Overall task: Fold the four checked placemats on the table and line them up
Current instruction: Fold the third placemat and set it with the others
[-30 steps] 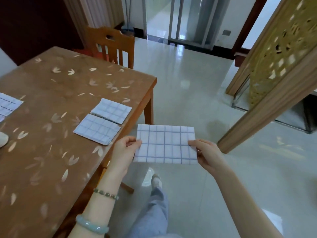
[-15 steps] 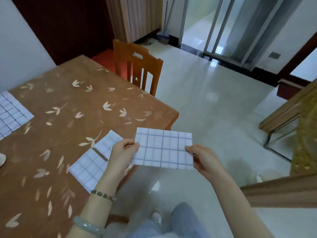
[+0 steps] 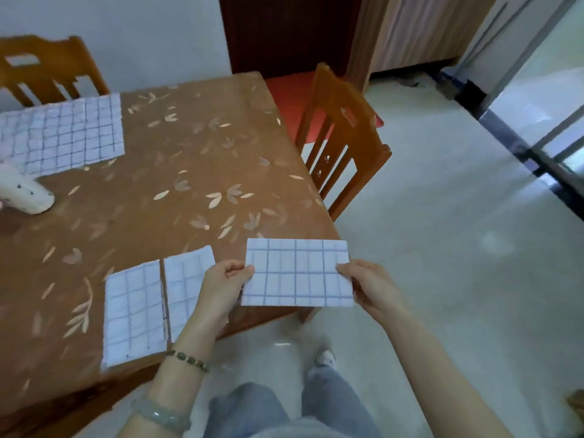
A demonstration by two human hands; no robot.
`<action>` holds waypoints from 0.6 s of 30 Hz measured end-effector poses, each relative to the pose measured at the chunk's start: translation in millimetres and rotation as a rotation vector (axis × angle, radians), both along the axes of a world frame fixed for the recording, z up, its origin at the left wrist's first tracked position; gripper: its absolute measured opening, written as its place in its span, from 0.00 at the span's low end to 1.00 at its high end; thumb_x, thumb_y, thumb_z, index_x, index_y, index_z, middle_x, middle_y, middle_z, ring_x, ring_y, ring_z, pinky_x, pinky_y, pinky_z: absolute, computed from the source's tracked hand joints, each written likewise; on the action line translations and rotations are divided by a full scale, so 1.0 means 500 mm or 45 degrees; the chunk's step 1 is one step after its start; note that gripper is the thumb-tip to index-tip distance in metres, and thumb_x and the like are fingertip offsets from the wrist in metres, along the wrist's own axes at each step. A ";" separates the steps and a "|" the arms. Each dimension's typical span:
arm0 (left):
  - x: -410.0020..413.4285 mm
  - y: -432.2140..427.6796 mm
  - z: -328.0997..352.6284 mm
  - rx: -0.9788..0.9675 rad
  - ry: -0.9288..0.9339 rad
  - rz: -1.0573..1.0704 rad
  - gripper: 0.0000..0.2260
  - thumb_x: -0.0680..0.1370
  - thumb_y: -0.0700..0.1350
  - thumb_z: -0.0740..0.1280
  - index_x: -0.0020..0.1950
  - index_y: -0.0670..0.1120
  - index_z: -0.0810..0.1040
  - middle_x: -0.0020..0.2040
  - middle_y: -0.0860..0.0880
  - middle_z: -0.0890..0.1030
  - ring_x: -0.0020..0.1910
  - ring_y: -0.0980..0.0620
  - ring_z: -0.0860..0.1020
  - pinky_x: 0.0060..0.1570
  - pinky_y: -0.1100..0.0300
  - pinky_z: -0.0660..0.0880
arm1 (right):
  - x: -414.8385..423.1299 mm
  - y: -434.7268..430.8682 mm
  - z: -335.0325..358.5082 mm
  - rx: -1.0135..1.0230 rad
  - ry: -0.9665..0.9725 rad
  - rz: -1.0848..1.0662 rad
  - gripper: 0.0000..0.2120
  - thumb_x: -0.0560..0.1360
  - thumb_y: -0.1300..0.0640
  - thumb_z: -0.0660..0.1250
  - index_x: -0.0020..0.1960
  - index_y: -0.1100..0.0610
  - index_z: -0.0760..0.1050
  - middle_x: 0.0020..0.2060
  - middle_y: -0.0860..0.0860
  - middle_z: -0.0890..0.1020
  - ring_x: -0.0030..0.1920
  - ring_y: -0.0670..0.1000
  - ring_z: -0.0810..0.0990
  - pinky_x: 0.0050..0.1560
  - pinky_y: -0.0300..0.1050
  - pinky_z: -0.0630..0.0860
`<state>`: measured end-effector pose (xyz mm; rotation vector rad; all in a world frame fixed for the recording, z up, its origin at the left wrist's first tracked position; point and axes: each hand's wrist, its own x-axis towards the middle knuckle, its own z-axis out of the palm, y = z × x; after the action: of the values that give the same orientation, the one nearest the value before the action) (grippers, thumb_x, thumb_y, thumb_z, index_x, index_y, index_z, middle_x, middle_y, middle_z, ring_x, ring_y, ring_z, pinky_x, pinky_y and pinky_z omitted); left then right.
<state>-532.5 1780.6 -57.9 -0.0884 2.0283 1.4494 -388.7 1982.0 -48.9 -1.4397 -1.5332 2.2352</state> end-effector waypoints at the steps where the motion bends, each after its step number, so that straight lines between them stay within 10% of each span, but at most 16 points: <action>1: 0.010 0.011 -0.003 -0.012 -0.018 0.068 0.07 0.76 0.41 0.69 0.51 0.38 0.78 0.36 0.47 0.79 0.34 0.51 0.76 0.33 0.60 0.71 | -0.015 0.028 -0.003 0.015 -0.009 0.075 0.04 0.72 0.64 0.68 0.45 0.65 0.77 0.37 0.58 0.82 0.36 0.54 0.81 0.36 0.45 0.77; 6: 0.065 0.029 -0.005 0.027 -0.123 0.409 0.04 0.77 0.38 0.68 0.45 0.38 0.79 0.38 0.44 0.82 0.36 0.50 0.80 0.31 0.64 0.77 | -0.127 0.114 -0.017 0.161 -0.092 0.464 0.08 0.71 0.59 0.70 0.49 0.61 0.81 0.44 0.56 0.85 0.45 0.54 0.84 0.47 0.49 0.80; 10: 0.093 0.018 -0.020 0.155 -0.232 0.698 0.06 0.76 0.35 0.68 0.39 0.35 0.76 0.37 0.38 0.81 0.38 0.45 0.81 0.46 0.48 0.81 | -0.243 0.112 -0.024 0.397 -0.078 0.838 0.07 0.71 0.58 0.70 0.42 0.63 0.81 0.38 0.53 0.82 0.40 0.51 0.80 0.38 0.41 0.74; 18: 0.127 0.007 -0.109 0.272 -0.502 1.068 0.05 0.75 0.37 0.71 0.41 0.36 0.79 0.39 0.40 0.83 0.37 0.49 0.82 0.40 0.59 0.81 | -0.448 0.027 -0.085 0.692 -0.049 1.517 0.09 0.71 0.58 0.71 0.33 0.60 0.75 0.33 0.53 0.73 0.36 0.49 0.71 0.39 0.42 0.66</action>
<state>-469.0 1784.3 -112.7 -1.1479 1.5427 1.9214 -612.8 1995.3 -91.2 -0.3777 -3.2043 1.7645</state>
